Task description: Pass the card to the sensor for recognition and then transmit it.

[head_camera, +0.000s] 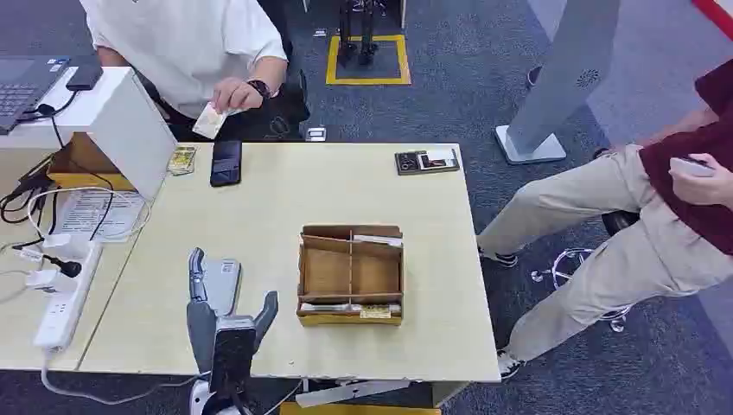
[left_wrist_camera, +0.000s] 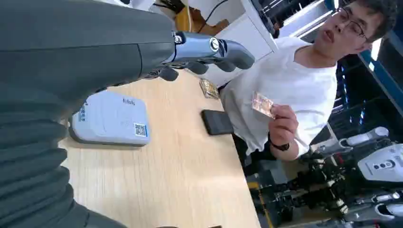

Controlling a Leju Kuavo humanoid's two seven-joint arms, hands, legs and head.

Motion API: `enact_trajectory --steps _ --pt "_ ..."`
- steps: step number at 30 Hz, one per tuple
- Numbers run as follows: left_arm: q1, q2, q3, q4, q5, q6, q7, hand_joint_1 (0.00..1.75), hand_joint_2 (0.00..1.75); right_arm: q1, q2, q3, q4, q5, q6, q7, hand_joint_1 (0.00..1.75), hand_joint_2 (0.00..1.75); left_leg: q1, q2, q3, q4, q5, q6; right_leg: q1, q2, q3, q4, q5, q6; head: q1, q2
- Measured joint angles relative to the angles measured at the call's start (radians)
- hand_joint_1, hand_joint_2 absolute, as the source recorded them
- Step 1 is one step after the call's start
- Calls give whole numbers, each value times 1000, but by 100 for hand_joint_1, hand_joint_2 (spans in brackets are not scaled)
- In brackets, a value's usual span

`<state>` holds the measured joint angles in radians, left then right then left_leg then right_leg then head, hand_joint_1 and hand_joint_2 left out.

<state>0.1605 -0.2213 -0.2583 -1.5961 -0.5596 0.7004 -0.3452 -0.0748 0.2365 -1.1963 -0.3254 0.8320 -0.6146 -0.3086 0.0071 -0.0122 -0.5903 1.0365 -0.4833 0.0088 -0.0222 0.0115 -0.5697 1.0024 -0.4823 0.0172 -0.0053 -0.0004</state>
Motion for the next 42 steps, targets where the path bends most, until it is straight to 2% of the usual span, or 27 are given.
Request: enact_trajectory --steps 10,11,15,16,20,29,34,37,42 --pt "0 5 0 0 0 0 2 0 175 0 0 0 0 0 0 0 0 175 0 0 0 0 0 0 0 0 0 0 0 0 0 0" --pt "0 5 0 0 3 0 2 0 0 0 0 0 0 0 0 0 0 175 0 0 0 0 0 0 0 0 0 0 0 0 0 0" --pt "-11 5 0 1 3 0 -8 0 0 0 0 0 0 8 1 -3 0 175 0 0 0 0 0 0 0 0 0 0 0 0 0 0" --pt "-19 4 2 2 -26 0 -15 0 175 -1 0 0 0 16 2 -3 0 175 0 0 0 0 0 0 0 0 0 0 0 0 0 0" --pt "-78 -6 57 24 -90 0 -34 0 175 -4 0 4 3 40 4 -5 0 175 0 0 1 0 0 0 0 0 0 0 0 0 0 0" --pt "-223 -16 209 114 -174 0 -25 0 175 -11 -6 24 18 69 9 -4 0 175 0 0 1 0 1 0 0 0 1 0 0 0 0 0" --pt "-250 -19 245 146 -186 0 -26 0 175 -13 -8 30 23 71 11 -4 0 175 0 0 0 0 0 0 0 0 0 0 0 0 0 0" --pt "-263 -26 281 158 -248 0 -51 0 175 -13 -10 32 26 78 15 -4 0 175 0 0 1 0 0 0 0 0 0 0 0 0 0 0" --pt "-292 -36 399 185 -360 0 -124 0 175 -14 -12 42 31 90 16 2 0 175 0 0 1 0 0 0 0 1 0 0 0 0 0 0"
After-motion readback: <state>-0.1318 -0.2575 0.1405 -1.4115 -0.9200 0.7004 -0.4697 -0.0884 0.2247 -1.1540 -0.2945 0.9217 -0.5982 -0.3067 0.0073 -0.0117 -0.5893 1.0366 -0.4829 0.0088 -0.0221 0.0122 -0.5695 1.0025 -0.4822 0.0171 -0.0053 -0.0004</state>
